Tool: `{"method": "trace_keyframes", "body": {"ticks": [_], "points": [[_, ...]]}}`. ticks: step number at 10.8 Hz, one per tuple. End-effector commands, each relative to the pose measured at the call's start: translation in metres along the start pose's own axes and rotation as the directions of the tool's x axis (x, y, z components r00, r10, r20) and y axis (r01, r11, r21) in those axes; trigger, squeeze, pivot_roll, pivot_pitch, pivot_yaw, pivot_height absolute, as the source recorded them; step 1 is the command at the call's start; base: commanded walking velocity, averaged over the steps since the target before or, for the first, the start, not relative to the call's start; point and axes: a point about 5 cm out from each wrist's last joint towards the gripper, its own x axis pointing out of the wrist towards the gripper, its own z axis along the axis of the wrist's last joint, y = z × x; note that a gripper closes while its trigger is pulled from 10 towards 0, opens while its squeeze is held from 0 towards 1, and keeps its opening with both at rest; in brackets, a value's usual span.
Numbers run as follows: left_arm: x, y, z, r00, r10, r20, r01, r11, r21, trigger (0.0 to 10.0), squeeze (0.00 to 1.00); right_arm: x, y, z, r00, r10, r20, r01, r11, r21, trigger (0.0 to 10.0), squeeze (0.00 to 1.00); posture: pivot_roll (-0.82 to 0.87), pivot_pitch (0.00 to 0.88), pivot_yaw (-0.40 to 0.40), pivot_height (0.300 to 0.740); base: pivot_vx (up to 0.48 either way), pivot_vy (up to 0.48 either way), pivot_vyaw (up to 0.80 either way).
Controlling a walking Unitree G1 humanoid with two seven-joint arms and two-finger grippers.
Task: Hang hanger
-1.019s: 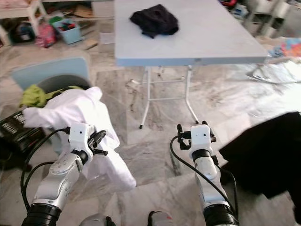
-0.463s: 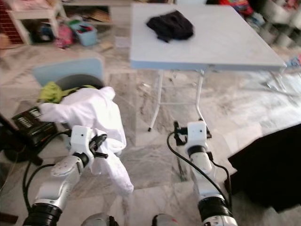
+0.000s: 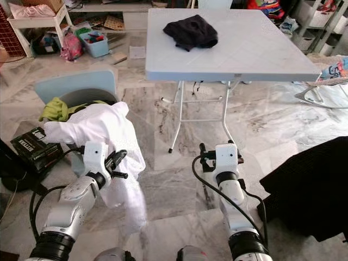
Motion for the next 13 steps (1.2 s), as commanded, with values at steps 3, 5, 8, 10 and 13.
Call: {"method": "trace_keyframes", "body": {"ticks": [3, 5, 8, 10, 13], "points": [[0.002, -0.004, 0.011, 0.998, -0.037, 0.057, 0.036, 0.999, 0.024, 10.0, 0.00, 0.004, -0.001, 0.003, 1.000, 0.001, 0.012, -0.001, 1.000, -0.001, 10.0, 0.00, -0.02, 0.000, -0.004, 0.740, 0.114, 0.000, -0.18], [0.003, -0.006, 0.012, 0.997, -0.045, 0.063, 0.044, 0.999, 0.024, 10.0, 0.00, 0.003, 0.000, 0.003, 1.000, 0.003, 0.014, -0.003, 1.000, -0.005, 10.0, 0.00, -0.02, 0.000, -0.004, 0.740, 0.379, 0.000, -0.54], [0.003, -0.009, 0.013, 0.996, -0.055, 0.068, 0.053, 0.998, 0.020, 10.0, 0.00, 0.004, -0.001, 0.003, 1.000, 0.004, 0.016, -0.004, 1.000, -0.008, 10.0, 0.00, -0.02, 0.000, -0.006, 0.740, 0.402, 0.000, -0.51], [0.003, -0.011, 0.011, 0.996, -0.059, 0.064, 0.058, 0.998, 0.018, 10.0, 0.00, 0.004, -0.001, 0.003, 1.000, 0.003, 0.015, -0.003, 1.000, -0.010, 10.0, 0.00, -0.02, 0.000, -0.006, 0.740, 0.405, 0.000, -0.50], [0.005, -0.014, 0.011, 0.996, -0.069, 0.056, 0.067, 0.997, 0.026, 10.0, 0.00, 0.004, -0.001, 0.003, 1.000, -0.002, 0.012, 0.002, 1.000, -0.008, 10.0, 0.00, -0.03, 0.000, -0.003, 0.740, 0.390, 0.000, -0.59]]}}
